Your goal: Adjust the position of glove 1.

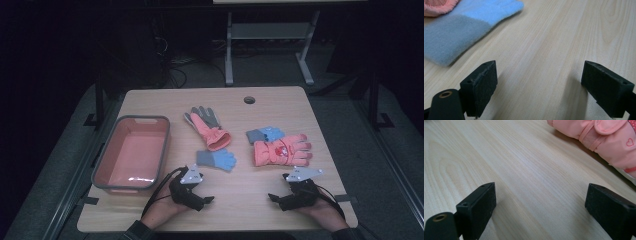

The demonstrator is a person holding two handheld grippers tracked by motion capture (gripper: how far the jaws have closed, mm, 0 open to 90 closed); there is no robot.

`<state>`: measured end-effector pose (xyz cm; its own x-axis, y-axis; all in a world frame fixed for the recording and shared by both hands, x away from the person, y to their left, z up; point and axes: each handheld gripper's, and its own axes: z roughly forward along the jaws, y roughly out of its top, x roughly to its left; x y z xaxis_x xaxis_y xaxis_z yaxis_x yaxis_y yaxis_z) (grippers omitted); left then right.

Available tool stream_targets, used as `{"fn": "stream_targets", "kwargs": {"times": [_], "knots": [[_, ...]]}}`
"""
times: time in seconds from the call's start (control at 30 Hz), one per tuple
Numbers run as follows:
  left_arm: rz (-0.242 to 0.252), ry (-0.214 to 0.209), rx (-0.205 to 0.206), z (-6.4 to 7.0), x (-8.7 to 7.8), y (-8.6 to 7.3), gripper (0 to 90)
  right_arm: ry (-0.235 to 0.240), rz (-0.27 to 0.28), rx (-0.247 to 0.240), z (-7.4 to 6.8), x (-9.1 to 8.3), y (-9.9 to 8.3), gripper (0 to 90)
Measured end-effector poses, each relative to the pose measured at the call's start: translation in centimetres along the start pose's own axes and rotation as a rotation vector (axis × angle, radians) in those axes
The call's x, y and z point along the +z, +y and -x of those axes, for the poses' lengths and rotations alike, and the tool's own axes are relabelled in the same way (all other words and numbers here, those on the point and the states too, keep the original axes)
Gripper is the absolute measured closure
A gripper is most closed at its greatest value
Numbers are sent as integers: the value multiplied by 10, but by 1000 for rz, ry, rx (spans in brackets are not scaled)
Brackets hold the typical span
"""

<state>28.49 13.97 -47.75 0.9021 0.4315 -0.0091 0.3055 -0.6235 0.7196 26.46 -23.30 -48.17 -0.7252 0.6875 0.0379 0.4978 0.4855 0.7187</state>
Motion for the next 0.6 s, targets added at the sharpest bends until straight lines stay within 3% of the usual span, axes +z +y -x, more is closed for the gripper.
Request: {"fn": "stream_targets", "kwargs": {"times": [0.37,0.47,0.6], "knots": [[-28,20,-13,0,0,5,148,6,-3,-1,0,0,0,92],[-35,6,-13,1,-3,7,271,7,-3,-2,0,0,0,92],[-34,23,-36,2,-7,14,457,7,-4,-3,0,0,0,92]]}}
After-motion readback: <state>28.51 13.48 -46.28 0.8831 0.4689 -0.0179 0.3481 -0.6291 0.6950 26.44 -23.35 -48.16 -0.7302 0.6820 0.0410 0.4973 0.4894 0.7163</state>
